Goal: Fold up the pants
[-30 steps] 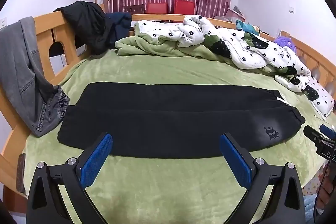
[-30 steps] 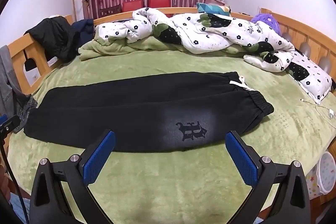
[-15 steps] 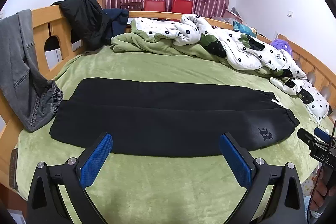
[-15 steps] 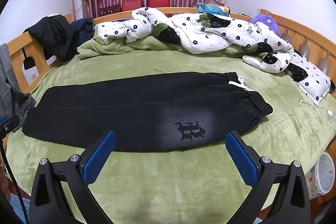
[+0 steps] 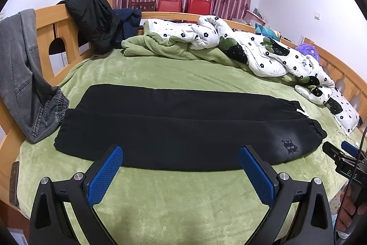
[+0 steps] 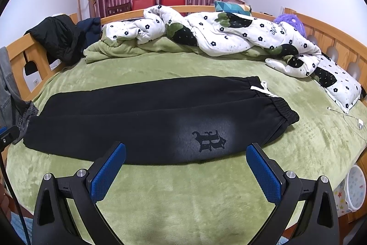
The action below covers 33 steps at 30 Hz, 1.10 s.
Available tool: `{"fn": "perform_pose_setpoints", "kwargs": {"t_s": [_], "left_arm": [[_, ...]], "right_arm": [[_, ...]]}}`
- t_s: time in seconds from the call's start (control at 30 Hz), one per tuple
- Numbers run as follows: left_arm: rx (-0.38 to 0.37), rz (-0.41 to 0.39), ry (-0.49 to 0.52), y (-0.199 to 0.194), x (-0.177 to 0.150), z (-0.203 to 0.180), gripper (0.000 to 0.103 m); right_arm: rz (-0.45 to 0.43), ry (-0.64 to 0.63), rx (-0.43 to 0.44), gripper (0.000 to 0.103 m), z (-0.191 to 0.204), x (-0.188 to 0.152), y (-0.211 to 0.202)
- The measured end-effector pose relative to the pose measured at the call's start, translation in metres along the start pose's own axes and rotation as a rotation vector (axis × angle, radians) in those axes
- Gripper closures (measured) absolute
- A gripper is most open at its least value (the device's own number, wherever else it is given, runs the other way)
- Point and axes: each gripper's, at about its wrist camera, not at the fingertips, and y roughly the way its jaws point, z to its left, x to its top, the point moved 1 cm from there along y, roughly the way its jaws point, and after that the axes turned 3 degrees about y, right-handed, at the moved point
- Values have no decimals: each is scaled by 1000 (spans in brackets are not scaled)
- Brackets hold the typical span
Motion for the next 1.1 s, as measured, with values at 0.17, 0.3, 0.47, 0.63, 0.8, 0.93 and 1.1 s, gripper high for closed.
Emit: {"fn": "perform_pose_setpoints", "kwargs": {"t_s": [0.17, 0.3, 0.47, 0.63, 0.8, 0.93, 1.1], "left_arm": [[-1, -1, -1, 0, 0, -1, 0], [0, -2, 1, 0, 0, -1, 0], [-1, -9, 1, -2, 1, -2, 0], [-2, -10, 0, -3, 1, -3, 0], [-3, -11, 0, -4, 0, -5, 0], [-5, -10, 0, -5, -1, -6, 0], [-8, -12, 1, -7, -2, -9, 0]], "right_arm": [[0, -2, 0, 0, 0, 0, 1], [-1, -2, -3, 0, 0, -1, 1], [4, 3, 3, 0, 0, -2, 2], [3, 1, 3, 0, 0, -3, 3], [4, 2, 2, 0, 0, -3, 3], [3, 1, 2, 0, 0, -3, 3], [3, 1, 2, 0, 0, -3, 3]]}}
